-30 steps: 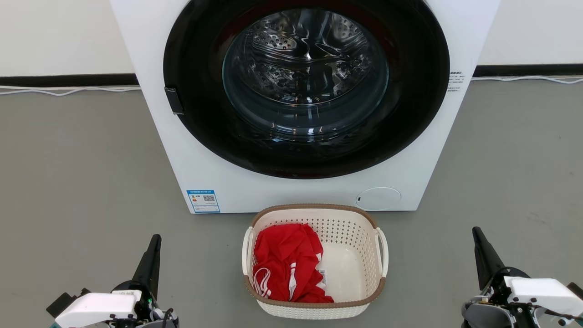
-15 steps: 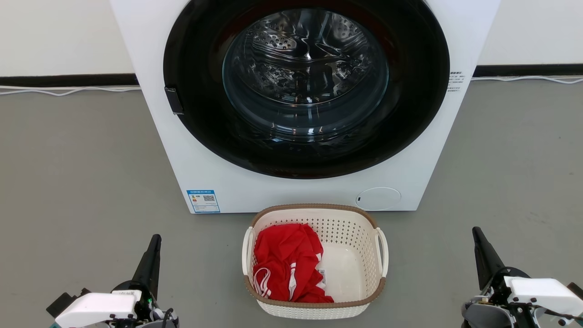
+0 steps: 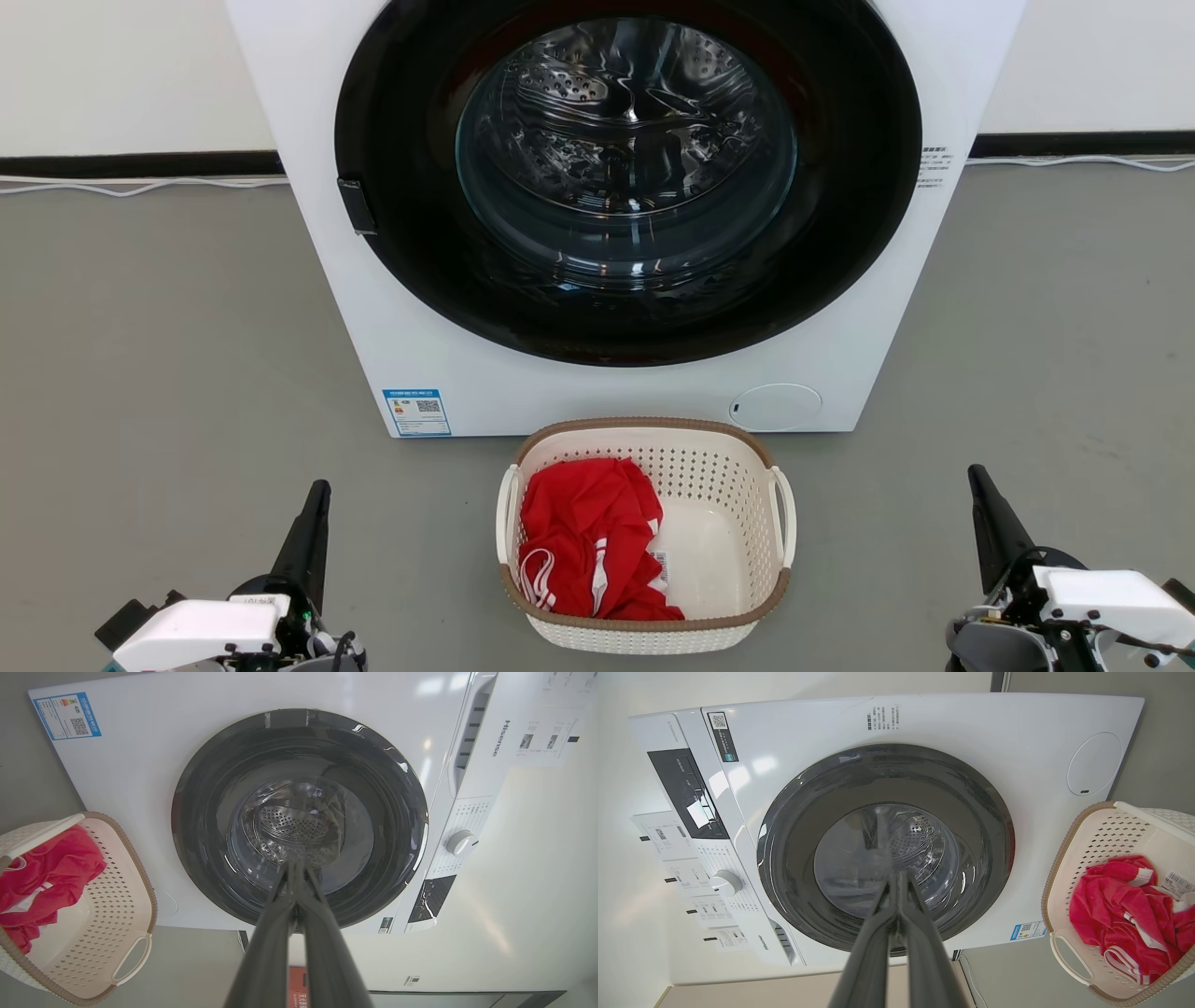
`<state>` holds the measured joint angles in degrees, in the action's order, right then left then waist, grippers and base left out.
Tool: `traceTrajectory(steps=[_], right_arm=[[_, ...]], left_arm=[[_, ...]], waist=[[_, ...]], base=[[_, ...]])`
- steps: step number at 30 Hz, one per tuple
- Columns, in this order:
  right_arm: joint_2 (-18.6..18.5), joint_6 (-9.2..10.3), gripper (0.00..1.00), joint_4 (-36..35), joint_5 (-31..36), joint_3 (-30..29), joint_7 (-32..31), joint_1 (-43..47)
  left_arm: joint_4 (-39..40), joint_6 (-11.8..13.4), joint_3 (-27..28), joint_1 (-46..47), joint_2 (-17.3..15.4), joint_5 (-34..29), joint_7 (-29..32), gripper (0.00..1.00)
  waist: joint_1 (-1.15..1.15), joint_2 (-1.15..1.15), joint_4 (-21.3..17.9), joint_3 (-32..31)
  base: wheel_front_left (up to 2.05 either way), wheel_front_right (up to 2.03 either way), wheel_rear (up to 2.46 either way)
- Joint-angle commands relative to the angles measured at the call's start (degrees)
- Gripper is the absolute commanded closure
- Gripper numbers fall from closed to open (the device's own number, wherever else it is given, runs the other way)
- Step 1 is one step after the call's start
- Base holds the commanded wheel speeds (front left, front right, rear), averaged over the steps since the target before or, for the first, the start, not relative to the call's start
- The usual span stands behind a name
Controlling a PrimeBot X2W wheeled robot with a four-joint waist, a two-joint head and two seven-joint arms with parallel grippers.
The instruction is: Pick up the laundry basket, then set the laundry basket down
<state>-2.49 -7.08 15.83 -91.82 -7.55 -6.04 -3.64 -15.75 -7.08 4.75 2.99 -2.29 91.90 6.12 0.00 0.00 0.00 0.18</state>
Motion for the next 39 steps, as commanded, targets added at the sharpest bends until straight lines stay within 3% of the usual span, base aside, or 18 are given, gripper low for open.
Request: traceTrajectory(steps=[1,39], right_arm=[[-0.4,-0.41,1.00,-1.8,-0.4,1.1,-0.4,-2.5],[-0.4,-0.41,1.00,-1.8,-0.4,1.1,-0.4,-2.5]], left_arm=[[1.7,-0.4,1.8,3.2,-0.6,0.3,0.4,1.00],[1.7,-0.4,1.8,3.2,-0.6,0.3,0.4,1.00]], waist=[[0.00,0.00,0.0,0.0],[0.00,0.00,0.0,0.0]], base=[[0.00,0.00,0.00],[0.00,0.00,0.00]])
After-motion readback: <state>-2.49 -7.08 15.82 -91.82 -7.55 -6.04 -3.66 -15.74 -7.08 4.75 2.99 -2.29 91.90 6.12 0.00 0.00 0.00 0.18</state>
